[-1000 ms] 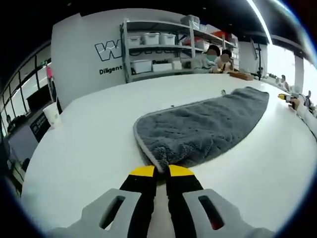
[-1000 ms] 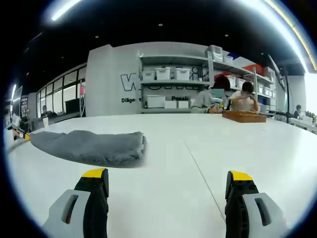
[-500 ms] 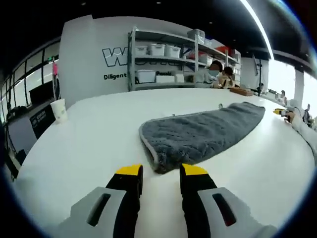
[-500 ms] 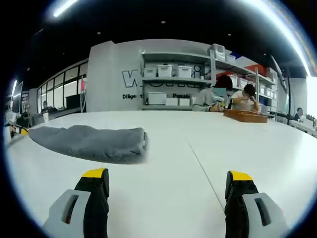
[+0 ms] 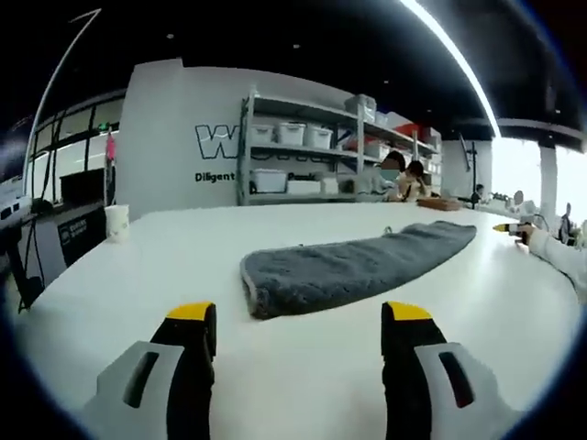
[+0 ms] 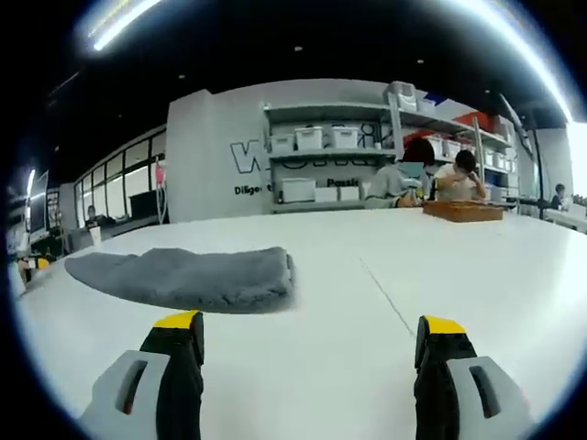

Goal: Open the folded towel by lifting each exposed corner and separating the folded layers until the towel lies flat within the target outline without major curled edges

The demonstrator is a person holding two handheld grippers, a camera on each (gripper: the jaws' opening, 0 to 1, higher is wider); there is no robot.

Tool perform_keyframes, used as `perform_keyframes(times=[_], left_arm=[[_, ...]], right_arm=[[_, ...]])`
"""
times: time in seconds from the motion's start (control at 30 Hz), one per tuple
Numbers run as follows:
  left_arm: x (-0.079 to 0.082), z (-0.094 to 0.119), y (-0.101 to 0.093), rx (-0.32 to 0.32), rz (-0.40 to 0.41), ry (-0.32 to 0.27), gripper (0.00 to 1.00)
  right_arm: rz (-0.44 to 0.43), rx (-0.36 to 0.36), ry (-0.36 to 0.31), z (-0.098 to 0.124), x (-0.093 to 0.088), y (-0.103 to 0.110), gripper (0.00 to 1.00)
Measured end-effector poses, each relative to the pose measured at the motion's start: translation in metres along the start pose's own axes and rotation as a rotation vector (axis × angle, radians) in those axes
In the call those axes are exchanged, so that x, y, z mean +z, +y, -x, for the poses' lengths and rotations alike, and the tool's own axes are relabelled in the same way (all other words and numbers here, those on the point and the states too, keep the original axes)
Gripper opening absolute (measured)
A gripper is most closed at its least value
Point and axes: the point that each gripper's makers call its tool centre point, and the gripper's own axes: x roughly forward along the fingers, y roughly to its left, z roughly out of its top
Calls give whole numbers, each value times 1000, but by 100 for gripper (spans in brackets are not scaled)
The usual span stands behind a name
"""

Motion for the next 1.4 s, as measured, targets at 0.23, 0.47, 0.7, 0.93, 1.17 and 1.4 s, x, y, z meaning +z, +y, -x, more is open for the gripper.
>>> perform_keyframes(times=[0.23,0.47,0.7,0.93,1.17,1.4], left_arm=[[12,-4,-24,-70,41,-55,95],[16,-5,-46,-141,12,-50,100],[12,-15,-31,-127,24,-15,100],[45,-57,-6,-168,-41,4,94],[51,-110,28,-209,32,-4,77],[32,-145,66,-141,79,15,62]], right_arm=[[57,25,27,5,-9,21,97],[44,75,6,12,-9,45,97],[-18,98,-28,20,-6,48,97],[-56,83,-44,26,-5,50,97],[-59,62,-38,30,-10,50,96],[-30,24,-37,33,-13,51,94]])
